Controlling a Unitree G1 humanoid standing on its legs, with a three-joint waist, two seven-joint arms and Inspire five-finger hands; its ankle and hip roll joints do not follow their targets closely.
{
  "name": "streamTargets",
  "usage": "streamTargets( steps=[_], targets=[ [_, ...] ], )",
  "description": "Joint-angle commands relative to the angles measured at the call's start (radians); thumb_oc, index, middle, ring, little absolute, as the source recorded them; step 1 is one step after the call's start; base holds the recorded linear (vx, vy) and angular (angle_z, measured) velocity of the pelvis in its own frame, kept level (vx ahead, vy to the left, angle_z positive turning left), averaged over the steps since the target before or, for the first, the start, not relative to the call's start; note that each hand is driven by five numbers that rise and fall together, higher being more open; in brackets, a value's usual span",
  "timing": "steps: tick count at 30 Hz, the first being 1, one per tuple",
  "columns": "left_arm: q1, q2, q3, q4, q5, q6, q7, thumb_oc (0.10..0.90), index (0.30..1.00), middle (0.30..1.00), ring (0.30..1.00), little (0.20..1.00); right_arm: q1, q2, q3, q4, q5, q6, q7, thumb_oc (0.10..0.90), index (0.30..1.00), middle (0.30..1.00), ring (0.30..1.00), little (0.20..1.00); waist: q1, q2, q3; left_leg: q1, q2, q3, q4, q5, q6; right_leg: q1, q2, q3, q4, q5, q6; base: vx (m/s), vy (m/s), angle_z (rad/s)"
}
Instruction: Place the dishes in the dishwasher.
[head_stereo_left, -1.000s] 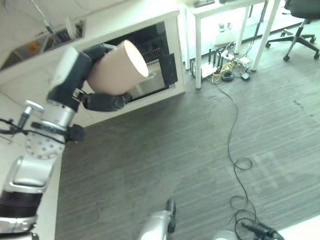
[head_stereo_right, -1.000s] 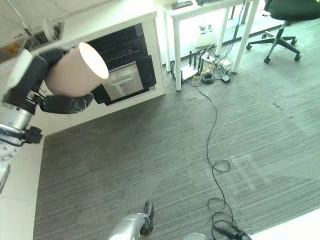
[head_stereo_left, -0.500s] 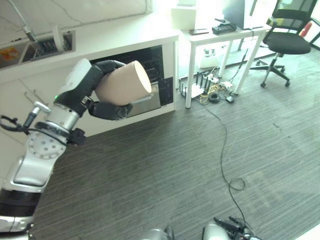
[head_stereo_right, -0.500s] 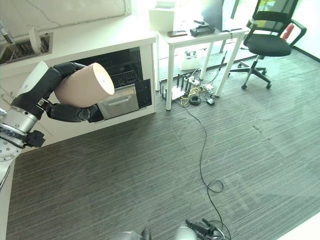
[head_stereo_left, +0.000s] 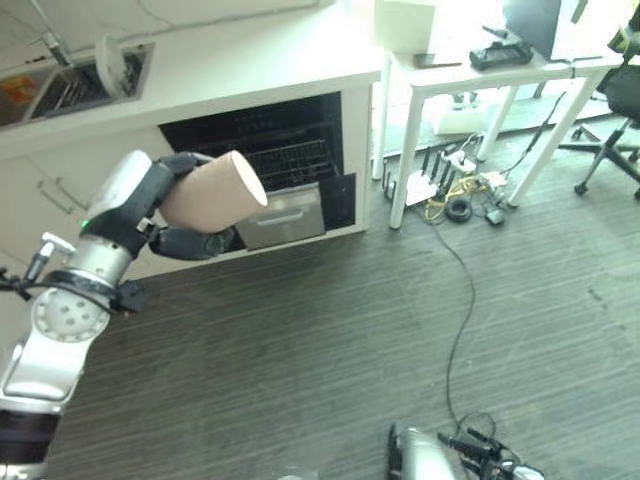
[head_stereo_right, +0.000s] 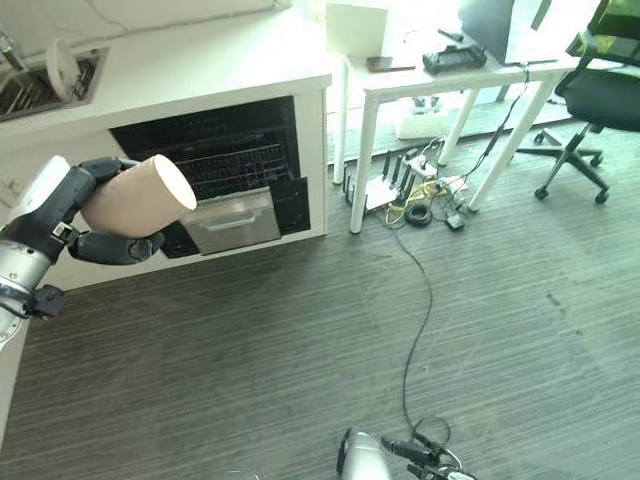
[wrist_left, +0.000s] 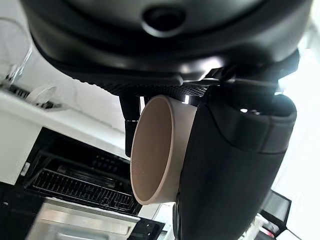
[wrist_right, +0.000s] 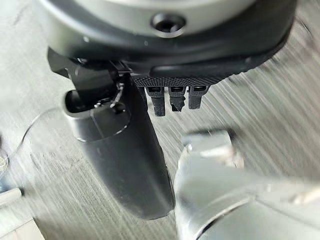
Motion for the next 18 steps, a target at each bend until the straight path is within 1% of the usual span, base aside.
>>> streamTargets(
  steps=[1,2,3,4,5,6,8,10,12,13,14,15,16,18],
  targets=[
    [-0.215,0.032,0.148,-0.082,-0.074,-0.075,0.056,0.4,0.3,0.3,0.3,0.3,0.007,-0.073,-0.021,0.018,0.024,-0.047,-0.007,0.8,0.9,0.9,0.9,0.9,-0.048,0.058,0.002,-0.087,-0.038,0.055,-0.078,-0.143,0.081,0.104,-0.022,0.032,-0.134,-0.036,0.158,0.3,-0.076,0.12],
    [-0.214,0.033,0.156,-0.082,-0.071,-0.075,0.061,0.4,0.3,0.3,0.3,0.3,0.006,-0.076,-0.033,0.016,0.018,-0.044,-0.003,0.8,0.9,0.9,0.9,0.9,-0.037,0.063,-0.001,-0.097,-0.091,0.049,-0.135,-0.175,0.093,0.105,-0.009,0.042,-0.134,-0.037,0.164,0.32,0.018,0.05],
    [-0.214,0.032,0.16,-0.079,-0.076,-0.083,0.061,0.4,0.3,0.3,0.3,0.3,0.003,-0.075,-0.041,0.018,0.016,-0.04,-0.004,0.8,0.9,0.9,0.9,0.9,-0.033,0.062,-0.003,-0.082,-0.088,0.076,-0.216,-0.197,0.105,0.11,-0.016,0.024,-0.134,-0.045,0.169,0.28,0.059,-0.2],
    [-0.218,0.035,0.157,-0.081,-0.09,-0.085,0.069,0.4,0.3,0.3,0.3,0.3,0.001,-0.076,-0.045,0.015,0.016,-0.033,-0.007,0.8,0.9,0.9,0.9,0.9,-0.032,0.061,-0.003,-0.074,-0.078,0.101,-0.295,-0.181,0.102,0.116,-0.016,0.004,-0.134,-0.054,0.167,0.25,0.097,-0.19],
    [-0.221,0.044,0.154,-0.081,-0.106,-0.085,0.082,0.4,0.3,0.3,0.3,0.3,0.002,-0.075,-0.05,0.012,0.01,-0.028,-0.011,0.8,0.9,0.9,0.9,0.9,-0.029,0.064,-0.002,-0.084,-0.074,0.108,-0.369,-0.154,0.092,0.126,-0.009,-0.007,-0.134,-0.066,0.164,0.26,0.166,-0.08],
    [-0.226,0.052,0.148,-0.083,-0.117,-0.082,0.102,0.4,0.3,0.3,0.3,0.3,0.003,-0.073,-0.045,0.011,0.016,-0.024,-0.021,0.8,0.9,0.9,0.9,0.9,-0.018,0.073,0.007,-0.139,-0.058,0.091,-0.424,-0.116,0.069,0.148,0.011,0.001,-0.134,-0.093,0.163,0.24,0.198,-0.06],
    [-0.221,0.043,0.148,-0.085,-0.117,-0.082,0.108,0.4,0.3,0.3,0.3,0.3,0.002,-0.074,-0.039,0.018,0.03,-0.009,-0.025,0.8,0.9,0.9,0.9,0.9,-0.002,0.089,0.011,-0.219,-0.025,0.058,-0.424,-0.104,0.04,0.169,0.029,-0.001,-0.134,-0.116,0.163,0.18,0.195,-0.17],
    [-0.215,0.028,0.154,-0.088,-0.11,-0.089,0.103,0.4,0.3,0.3,0.3,0.3,0.009,-0.072,-0.037,0.025,0.028,-0.002,-0.025,0.8,0.9,0.9,0.9,0.9,0.009,0.095,0.011,-0.268,-0.001,0.053,-0.424,-0.081,0.02,0.183,0.032,-0.012,-0.134,-0.13,0.163,0.15,0.177,-0.22],
    [-0.213,-0.001,0.158,-0.088,-0.096,-0.099,0.09,0.4,0.3,0.3,0.3,0.3,0.023,-0.067,-0.036,0.029,0.008,-0.006,-0.035,0.8,0.9,0.9,0.9,0.9,0.015,0.094,0.007,-0.309,0.021,0.081,-0.424,-0.062,0.007,0.197,0.021,-0.034,-0.134,-0.143,0.163,0.15,0.249,-0.26],
    [-0.214,-0.018,0.157,-0.08,-0.085,-0.114,0.086,0.4,0.3,0.3,0.3,0.3,0.029,-0.062,-0.036,0.03,0.004,-0.008,-0.047,0.8,0.9,0.9,0.9,0.9,0.014,0.095,0.002,-0.313,0.033,0.103,-0.424,-0.064,0.006,0.2,0.015,-0.045,-0.134,-0.147,0.165,0.14,0.355,-0.21],
    [-0.199,-0.05,0.158,-0.072,-0.061,-0.144,0.084,0.4,0.3,0.3,0.3,0.3,0.036,-0.058,-0.038,0.031,0.011,-0.006,-0.071,0.8,0.9,0.9,0.9,0.9,0.015,0.099,-0.008,-0.312,0.04,0.109,-0.424,-0.068,0.003,0.201,0.008,-0.053,-0.134,-0.148,0.167,0.14,0.37,-0.19],
    [-0.189,-0.064,0.157,-0.07,-0.05,-0.155,0.085,0.4,0.3,0.3,0.3,0.3,0.039,-0.059,-0.04,0.033,0.022,-0.002,-0.087,0.8,0.9,0.9,0.9,0.9,0.014,0.102,-0.013,-0.308,0.04,0.109,-0.424,-0.071,0.004,0.202,0.005,-0.054,-0.134,-0.149,0.168,0.16,0.4,0.03],
    [-0.177,-0.078,0.157,-0.071,-0.035,-0.162,0.091,0.4,0.3,0.3,0.3,0.3,0.044,-0.057,-0.051,0.037,0.03,0.004,-0.098,0.8,0.9,0.9,0.9,0.9,0.019,0.103,-0.019,-0.299,0.025,0.085,-0.424,-0.076,0.005,0.215,-0.002,-0.05,-0.134,-0.152,0.173,0.14,0.338,0.11],
    [-0.167,-0.099,0.157,-0.064,-0.015,-0.18,0.093,0.4,0.3,0.3,0.3,0.3,0.05,-0.055,-0.07,0.041,0.017,0.014,-0.094,0.8,0.9,0.9,0.9,0.9,0.024,0.106,-0.03,-0.289,0.013,0.078,-0.424,-0.085,0.013,0.228,-0.008,-0.052,-0.134,-0.157,0.177,0.16,0.35,0.34]
  ],
)
